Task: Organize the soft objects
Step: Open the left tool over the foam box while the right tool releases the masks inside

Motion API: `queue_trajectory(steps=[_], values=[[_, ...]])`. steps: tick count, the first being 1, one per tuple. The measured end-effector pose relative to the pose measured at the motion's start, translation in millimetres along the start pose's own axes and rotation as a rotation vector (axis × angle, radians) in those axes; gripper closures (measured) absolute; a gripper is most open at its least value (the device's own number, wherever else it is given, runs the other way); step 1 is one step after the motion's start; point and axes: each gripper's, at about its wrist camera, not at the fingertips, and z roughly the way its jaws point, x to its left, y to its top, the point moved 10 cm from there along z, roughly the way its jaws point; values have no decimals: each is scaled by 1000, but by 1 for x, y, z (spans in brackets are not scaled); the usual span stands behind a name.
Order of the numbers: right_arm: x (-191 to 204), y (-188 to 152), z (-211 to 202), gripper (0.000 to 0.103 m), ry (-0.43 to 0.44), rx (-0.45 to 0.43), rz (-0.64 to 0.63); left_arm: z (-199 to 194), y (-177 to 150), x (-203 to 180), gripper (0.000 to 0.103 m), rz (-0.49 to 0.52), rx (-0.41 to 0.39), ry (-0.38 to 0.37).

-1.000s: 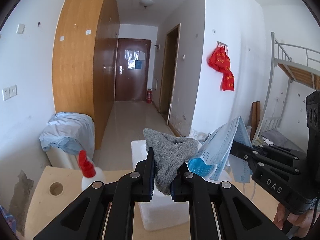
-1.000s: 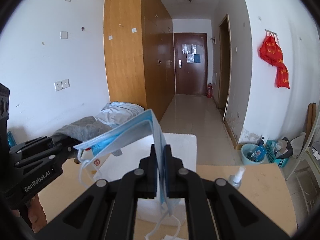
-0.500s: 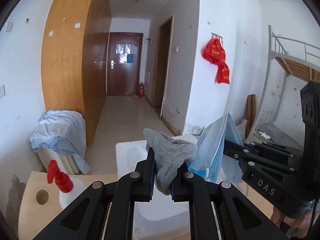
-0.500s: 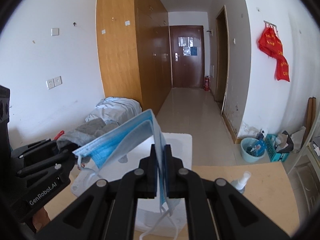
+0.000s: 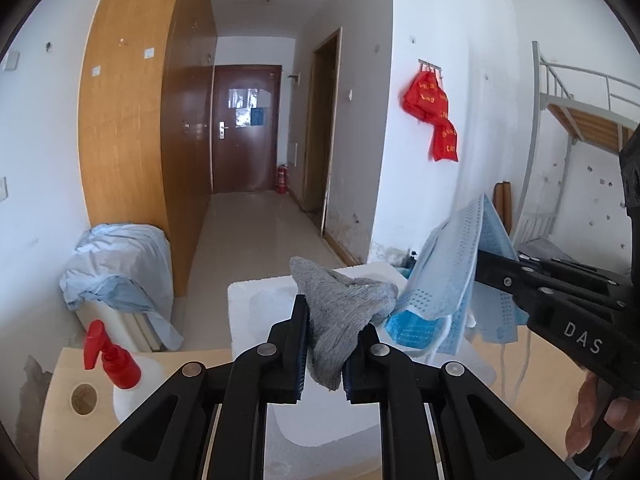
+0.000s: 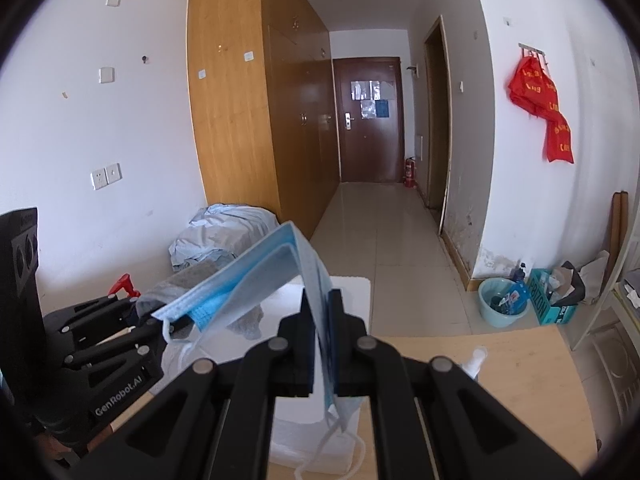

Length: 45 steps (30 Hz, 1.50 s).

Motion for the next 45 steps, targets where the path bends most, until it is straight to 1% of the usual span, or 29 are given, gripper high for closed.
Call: queue_trajectory(steps=[1, 2, 3, 4, 5, 8, 10, 12, 15, 20, 28, 35, 45], values=[[0, 0, 0, 95, 0, -2, -1, 1, 0, 1, 69, -2, 5, 2], [0, 1, 0, 95, 0, -3, -2, 0, 0, 3, 46, -10, 3, 6], [0, 0, 0, 95, 0, -5, -1, -2, 1, 6, 27, -22, -11, 12], [-1, 0, 0, 95, 0, -5, 0, -5, 3, 9, 21, -30, -29, 26], [-1, 0, 0, 95, 1, -5, 0, -7, 4, 10, 20, -32, -42, 39], [-1, -1, 2, 95, 1, -2, 0, -11, 5, 12, 20, -24, -43, 51], [0, -1, 3, 95, 4, 0, -2, -14, 5, 17, 20, -28, -52, 79], [1, -1, 4, 95, 7, 1, -3, -14, 4, 20, 20, -22, -39, 101], [3, -1, 7, 95, 15, 7, 1, -19, 4, 30, 20, -35, -44, 132], [6, -2, 12, 95, 27, 16, 2, -27, 0, 43, 20, -55, -34, 156], [16, -4, 22, 95, 54, 34, -6, -44, 4, 62, 18, -83, -62, 209], [22, -6, 34, 95, 61, 50, -17, -48, 8, 68, 16, -95, -69, 230], [18, -18, 51, 95, 55, 115, -9, -46, 12, 72, 16, -110, -67, 241]])
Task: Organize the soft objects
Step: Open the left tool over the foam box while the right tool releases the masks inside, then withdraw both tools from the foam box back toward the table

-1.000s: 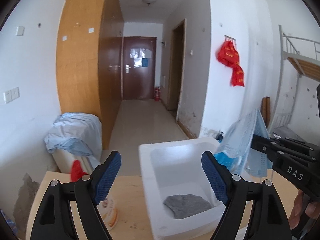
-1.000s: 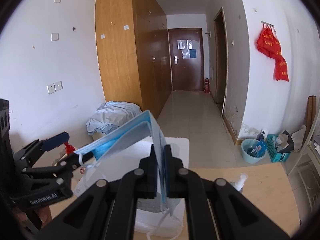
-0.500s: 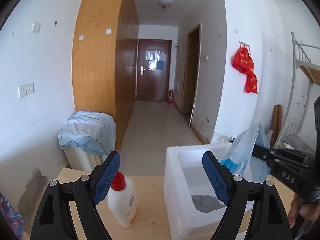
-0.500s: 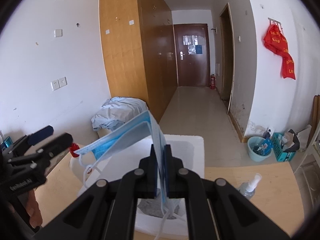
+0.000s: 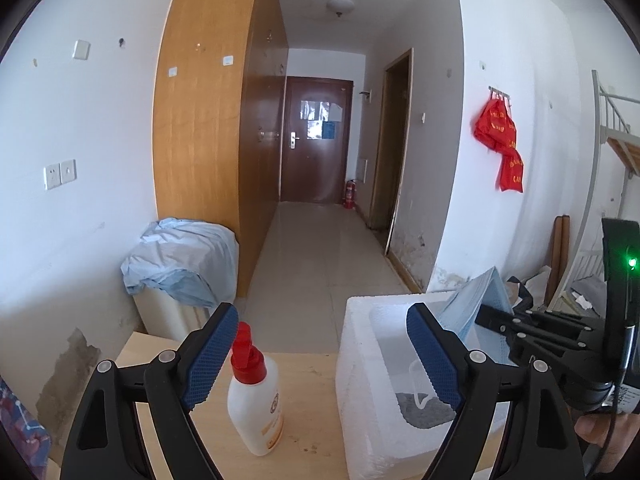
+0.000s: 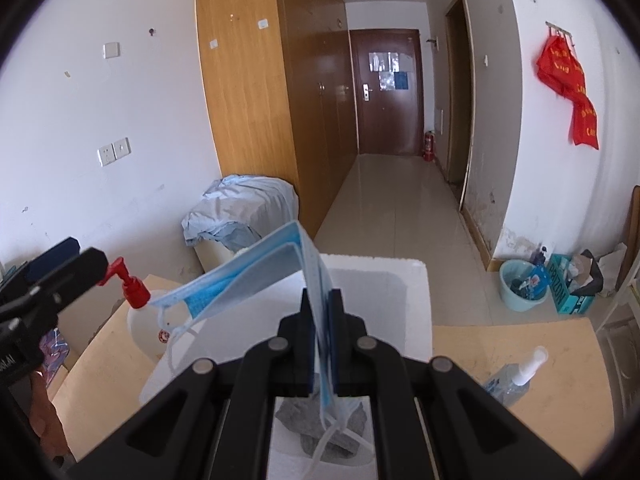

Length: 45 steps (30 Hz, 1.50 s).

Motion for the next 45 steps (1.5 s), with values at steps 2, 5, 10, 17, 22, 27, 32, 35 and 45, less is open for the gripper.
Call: queue_trajectory(steps=[2, 5, 10, 17, 22, 27, 32, 35, 45], values=[[-1, -1, -1, 95, -8, 4, 0, -1, 0, -1, 16, -2, 3, -3], [-3, -2, -3, 82, -33, 17, 7, 0, 0, 0, 16, -2, 3, -2], [-3, -1, -13, 28, -65, -7, 8, -1, 1, 2, 16, -9, -1, 3], [5, 1, -20, 27, -74, -15, -18, -3, 2, -2, 16, -4, -4, -6], [1, -4, -20, 27, -60, -3, 4, -9, 2, -4, 16, -6, -11, -16], [3, -9, -27, 27, -61, 1, 3, -18, -1, -11, 16, 4, -11, -23], [4, -11, -43, 27, -55, -16, 18, -33, -8, -18, 16, 20, -4, -24], [4, -13, -57, 27, -55, -30, 20, -45, -11, -22, 16, 17, -7, -31], [13, -23, -112, 24, -61, -98, 27, -99, -21, -33, 16, 34, -32, -42]])
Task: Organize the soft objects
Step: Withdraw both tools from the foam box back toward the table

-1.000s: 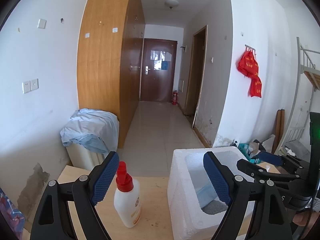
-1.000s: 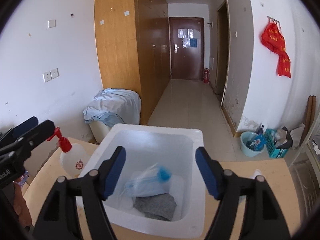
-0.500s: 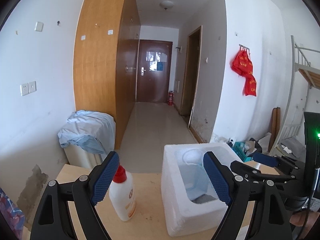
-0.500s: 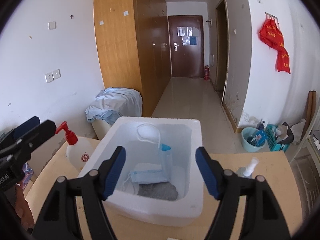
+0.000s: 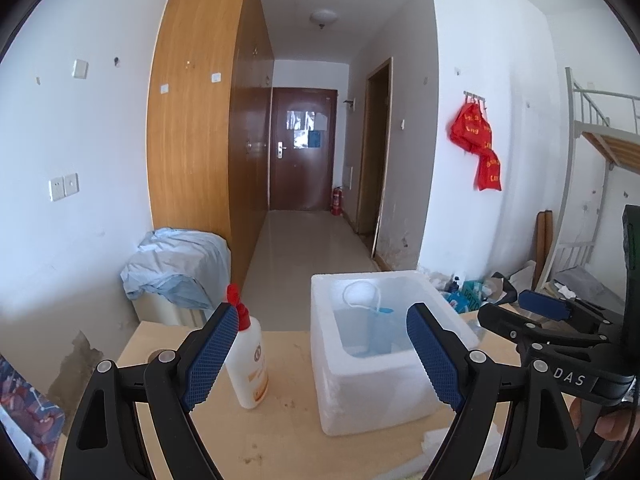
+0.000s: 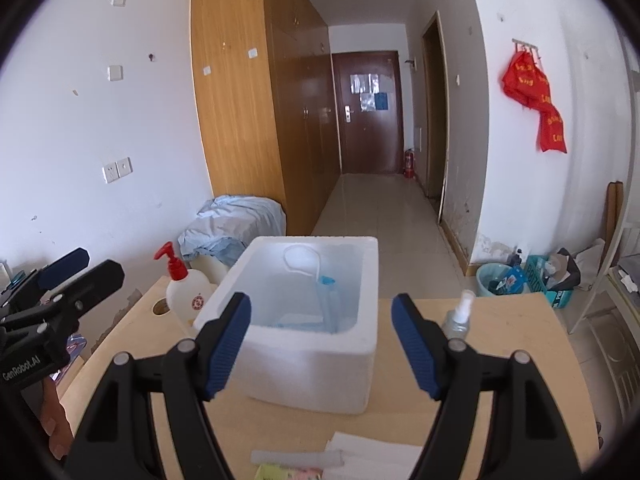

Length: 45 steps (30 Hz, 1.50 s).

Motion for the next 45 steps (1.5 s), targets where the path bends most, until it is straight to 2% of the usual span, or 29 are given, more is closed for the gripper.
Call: queue_trajectory(steps=[2, 6, 14, 27, 33, 40, 45], values=[[0, -4, -10, 18, -2, -13, 0, -13, -4, -4, 16, 4, -5, -4], [0, -16, -30, 15, -9, -34, 6, -37, -16, -10, 12, 8, -15, -16], [-1, -37, -63, 2, 8, -79, 44, -78, -39, -19, 4, 9, -37, -43], [1, -61, -111, 0, -3, -156, 57, -120, -61, -25, 0, 4, -97, -53], [4, -78, -123, 0, -10, -172, 48, -135, -81, -30, 0, -18, -97, -72], [2, -98, -131, 0, -9, -174, 64, -144, -98, -34, 0, -6, -146, -51], [-3, -105, -136, 0, -13, -182, 79, -151, -107, -38, 0, -15, -161, -62]])
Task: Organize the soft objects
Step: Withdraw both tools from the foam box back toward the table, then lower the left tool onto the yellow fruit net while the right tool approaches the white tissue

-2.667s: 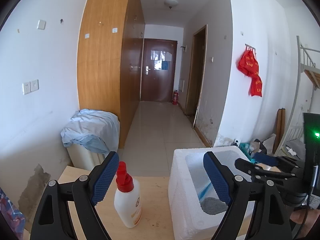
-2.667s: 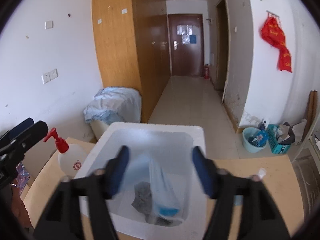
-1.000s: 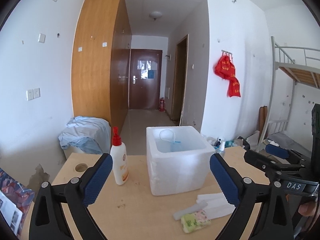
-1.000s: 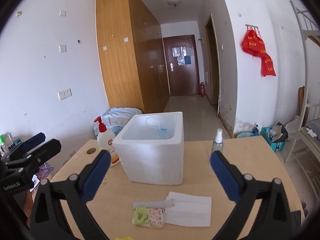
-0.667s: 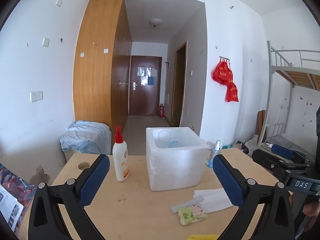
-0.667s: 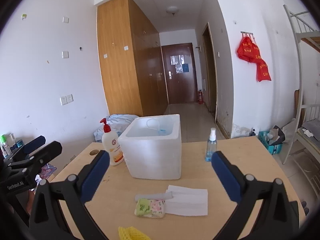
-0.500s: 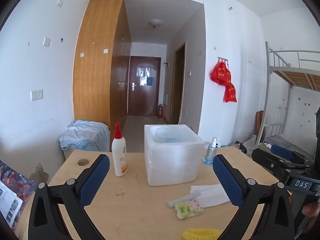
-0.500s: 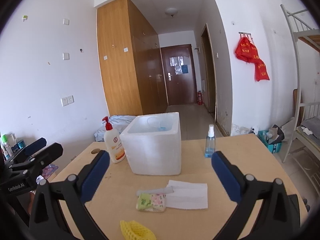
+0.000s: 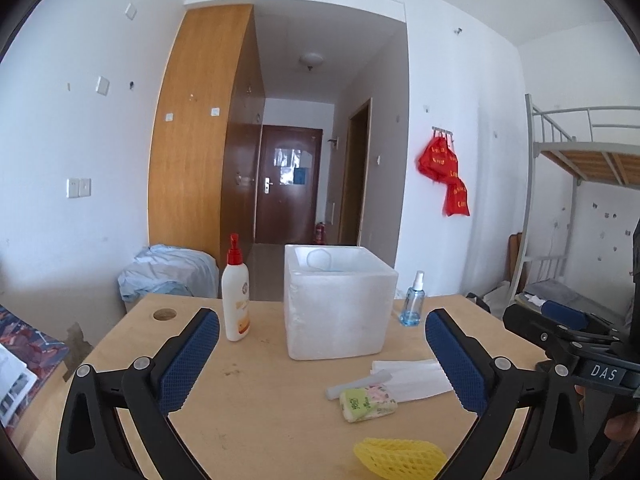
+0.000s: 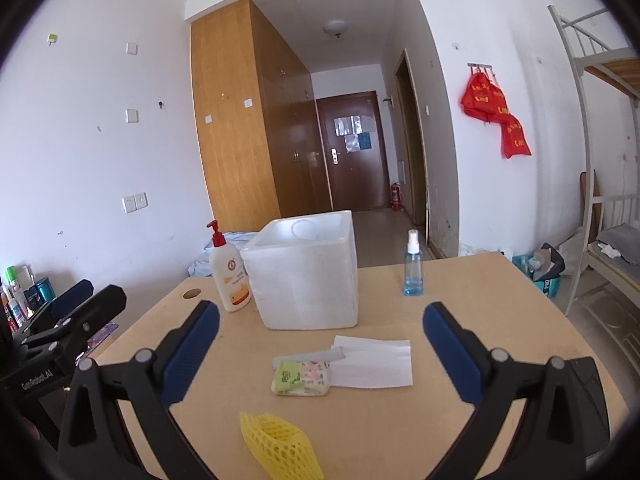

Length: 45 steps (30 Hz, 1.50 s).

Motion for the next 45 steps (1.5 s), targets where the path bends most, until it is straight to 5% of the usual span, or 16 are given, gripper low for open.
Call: queue_trajectory(steps=[16, 45], values=[[-27, -66, 20, 0, -77, 164, 0, 26, -76, -22, 0, -9, 173, -66], [-57, -105, 83, 0, -41, 440, 8, 81, -153, -51, 0, 12, 472, -137]])
